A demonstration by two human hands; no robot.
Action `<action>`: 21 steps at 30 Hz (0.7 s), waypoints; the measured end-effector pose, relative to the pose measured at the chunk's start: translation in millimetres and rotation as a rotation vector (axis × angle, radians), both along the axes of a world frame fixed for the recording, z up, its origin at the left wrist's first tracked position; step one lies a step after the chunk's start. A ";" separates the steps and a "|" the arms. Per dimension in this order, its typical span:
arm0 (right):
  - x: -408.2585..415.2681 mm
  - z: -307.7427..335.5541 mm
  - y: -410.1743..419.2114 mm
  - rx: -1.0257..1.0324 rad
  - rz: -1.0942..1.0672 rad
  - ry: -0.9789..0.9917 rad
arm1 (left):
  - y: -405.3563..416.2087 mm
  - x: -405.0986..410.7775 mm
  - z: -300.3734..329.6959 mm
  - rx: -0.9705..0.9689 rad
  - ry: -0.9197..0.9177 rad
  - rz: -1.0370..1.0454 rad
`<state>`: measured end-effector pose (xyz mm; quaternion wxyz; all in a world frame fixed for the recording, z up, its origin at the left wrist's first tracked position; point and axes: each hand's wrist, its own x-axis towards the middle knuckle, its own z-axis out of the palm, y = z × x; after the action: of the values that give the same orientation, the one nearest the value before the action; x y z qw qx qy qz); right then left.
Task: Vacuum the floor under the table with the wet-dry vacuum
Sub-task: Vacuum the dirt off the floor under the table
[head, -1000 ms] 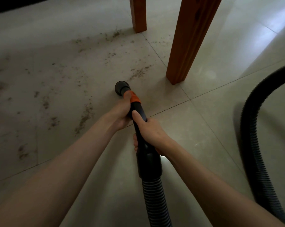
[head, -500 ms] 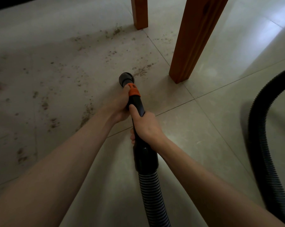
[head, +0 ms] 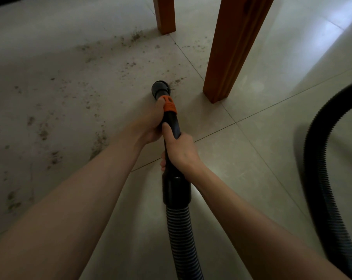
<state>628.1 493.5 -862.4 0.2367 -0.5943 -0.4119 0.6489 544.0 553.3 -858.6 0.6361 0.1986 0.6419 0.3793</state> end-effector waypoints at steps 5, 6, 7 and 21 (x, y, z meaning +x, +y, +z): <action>0.9 -0.3 1.8 -0.006 0.004 0.019 | -0.2 3.1 4.0 0.016 0.029 -0.011; 1.3 -0.1 -0.4 -0.005 0.006 0.031 | -1.9 3.7 3.9 0.019 0.034 -0.012; 1.7 0.5 -2.8 -0.006 0.008 0.046 | -3.8 4.1 4.0 0.019 0.041 -0.011; 23.5 8.8 -25.6 -0.044 -0.053 0.083 | -17.2 23.4 3.5 -0.052 0.045 0.002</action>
<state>651.5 467.9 -853.6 0.2575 -0.5826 -0.3717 0.6754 567.4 536.2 -855.1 0.6260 0.1897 0.6661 0.3585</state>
